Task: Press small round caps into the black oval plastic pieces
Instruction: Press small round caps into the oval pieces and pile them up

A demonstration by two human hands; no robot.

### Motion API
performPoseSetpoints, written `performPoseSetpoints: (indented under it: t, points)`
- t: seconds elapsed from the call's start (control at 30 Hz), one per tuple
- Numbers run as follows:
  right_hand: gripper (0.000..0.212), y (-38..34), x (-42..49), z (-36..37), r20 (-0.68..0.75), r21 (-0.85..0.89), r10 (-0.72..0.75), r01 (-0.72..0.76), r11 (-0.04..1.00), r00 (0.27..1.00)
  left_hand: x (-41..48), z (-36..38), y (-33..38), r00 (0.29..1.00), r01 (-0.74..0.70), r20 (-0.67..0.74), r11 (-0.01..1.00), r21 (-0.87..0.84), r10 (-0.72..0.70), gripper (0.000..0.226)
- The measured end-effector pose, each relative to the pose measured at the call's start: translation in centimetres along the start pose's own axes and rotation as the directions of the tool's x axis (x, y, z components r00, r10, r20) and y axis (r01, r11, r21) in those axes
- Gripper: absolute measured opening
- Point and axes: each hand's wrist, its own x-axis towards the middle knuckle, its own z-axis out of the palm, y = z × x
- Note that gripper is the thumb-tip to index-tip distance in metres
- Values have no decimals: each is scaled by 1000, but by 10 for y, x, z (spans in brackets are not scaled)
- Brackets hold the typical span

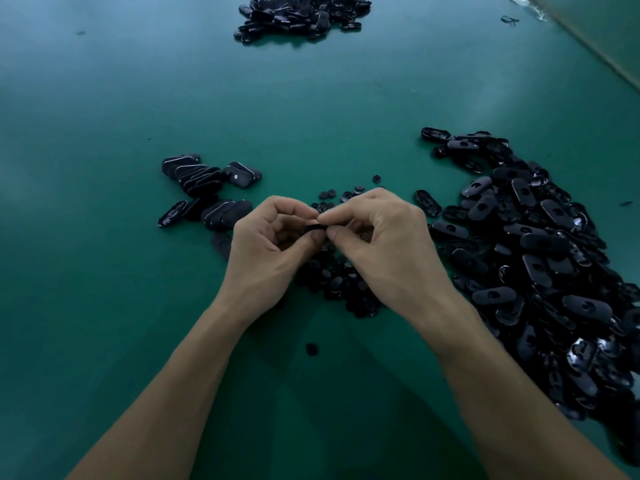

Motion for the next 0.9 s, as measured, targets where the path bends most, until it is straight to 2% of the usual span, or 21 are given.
performPoseSetpoints:
  t: [0.1,0.23,0.4,0.9]
  points:
    - [26,2,3,-7,90,16,40,-41,999,995,0,0,1,1000,10,13,999,-52,-9,29]
    - [20,5,6,-12,141,73,45,-56,996,989,2,-3,1,1000,18,17,995,-101,-17,30]
    - [14,9,6,-12,125,97,52,-64,993,991,0,-1,1,1000,19,-2,995,-94,-19,20]
    - [16,13,7,-12,151,115,41,-59,992,988,1,-3,-2,998,64,-3,991,-115,-65,21]
